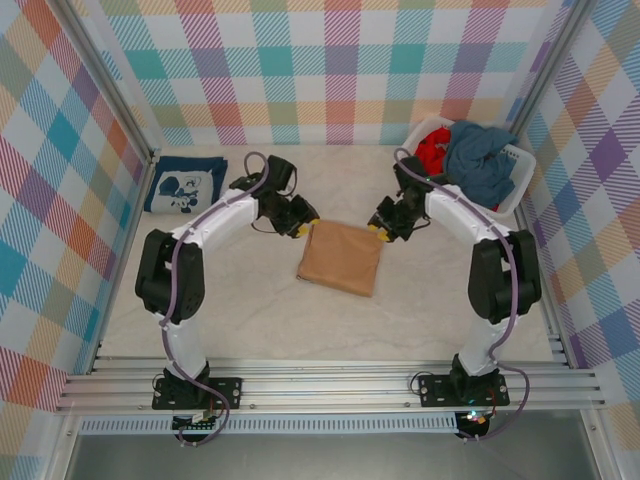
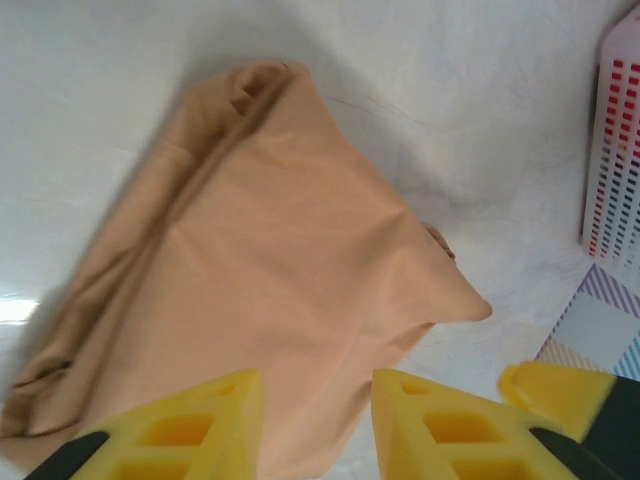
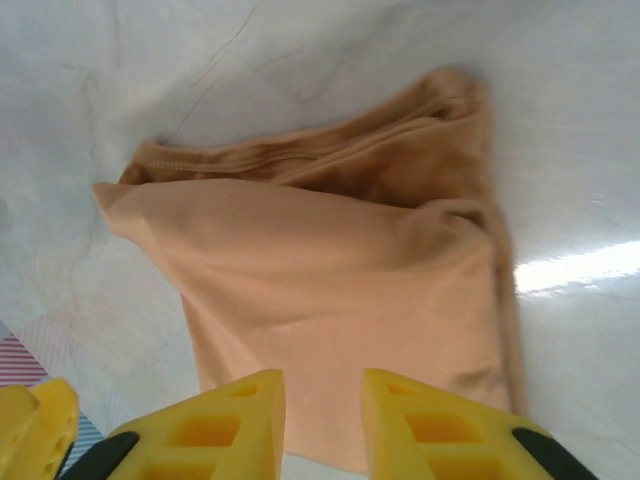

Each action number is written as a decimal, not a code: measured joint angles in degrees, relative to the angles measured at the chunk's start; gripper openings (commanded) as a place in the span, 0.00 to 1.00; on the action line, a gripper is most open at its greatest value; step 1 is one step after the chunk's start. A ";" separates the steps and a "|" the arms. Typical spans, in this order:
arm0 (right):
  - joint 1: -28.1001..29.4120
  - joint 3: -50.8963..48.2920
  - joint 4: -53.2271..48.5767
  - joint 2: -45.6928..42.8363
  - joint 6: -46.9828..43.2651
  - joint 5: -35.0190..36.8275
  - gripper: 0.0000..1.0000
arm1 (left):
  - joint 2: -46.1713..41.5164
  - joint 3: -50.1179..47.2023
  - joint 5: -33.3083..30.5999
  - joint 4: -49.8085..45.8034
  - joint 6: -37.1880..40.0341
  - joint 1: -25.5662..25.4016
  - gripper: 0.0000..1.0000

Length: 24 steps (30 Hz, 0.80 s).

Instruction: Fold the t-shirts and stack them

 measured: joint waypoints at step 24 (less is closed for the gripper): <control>-0.66 6.99 3.48 16.81 -6.32 -6.29 0.38 | 11.21 3.56 -10.08 1.29 1.49 -0.52 0.44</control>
